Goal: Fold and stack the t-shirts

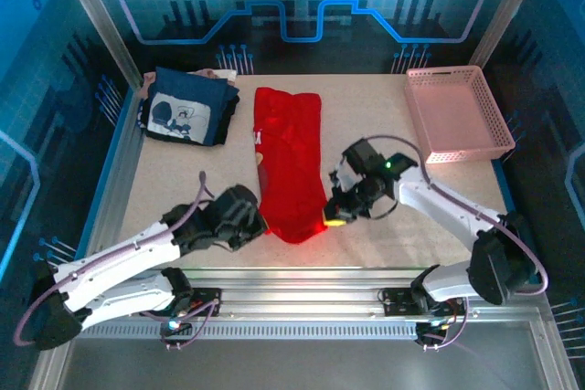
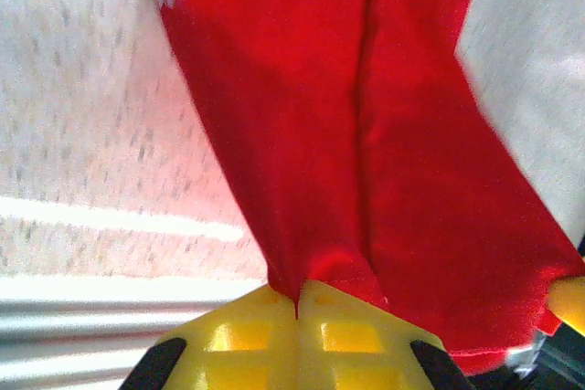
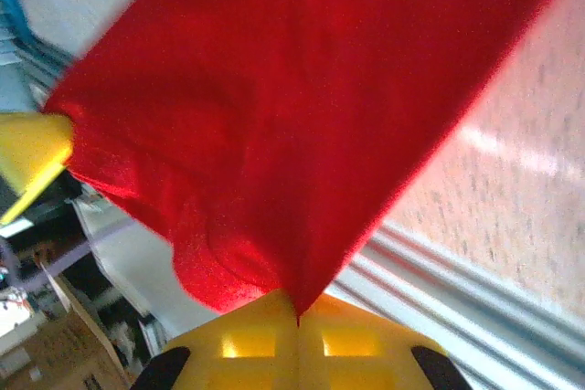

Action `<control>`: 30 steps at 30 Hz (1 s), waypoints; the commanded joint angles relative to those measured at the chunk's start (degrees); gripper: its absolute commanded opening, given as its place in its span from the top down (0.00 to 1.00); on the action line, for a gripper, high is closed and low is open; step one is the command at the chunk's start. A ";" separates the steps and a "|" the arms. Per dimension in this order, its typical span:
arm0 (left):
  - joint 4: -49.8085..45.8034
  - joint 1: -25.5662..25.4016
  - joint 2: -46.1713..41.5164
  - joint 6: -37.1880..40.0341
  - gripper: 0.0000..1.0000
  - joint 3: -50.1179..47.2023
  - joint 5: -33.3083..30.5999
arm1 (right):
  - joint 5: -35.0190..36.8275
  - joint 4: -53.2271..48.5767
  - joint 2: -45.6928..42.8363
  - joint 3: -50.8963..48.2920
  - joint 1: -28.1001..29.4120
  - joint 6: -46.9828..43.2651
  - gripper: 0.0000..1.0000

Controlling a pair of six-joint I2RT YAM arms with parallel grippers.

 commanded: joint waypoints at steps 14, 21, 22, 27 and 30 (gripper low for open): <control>-0.92 32.61 36.83 33.37 1.00 32.84 16.06 | -1.64 -12.11 45.35 49.52 -14.45 -11.75 1.00; -0.18 36.47 52.46 38.73 1.00 43.16 19.00 | -0.21 -16.13 60.97 67.53 -16.89 -10.81 1.00; -0.26 36.56 54.60 39.15 1.00 44.79 19.24 | -0.17 -16.47 62.95 69.81 -17.14 -10.29 1.00; -1.51 38.23 64.12 39.88 0.86 54.25 19.24 | -4.33 -13.85 72.98 82.14 -18.51 -5.44 0.68; 1.02 39.33 62.88 37.44 0.46 56.79 21.23 | -6.85 -9.03 71.33 84.14 -19.18 -3.04 0.44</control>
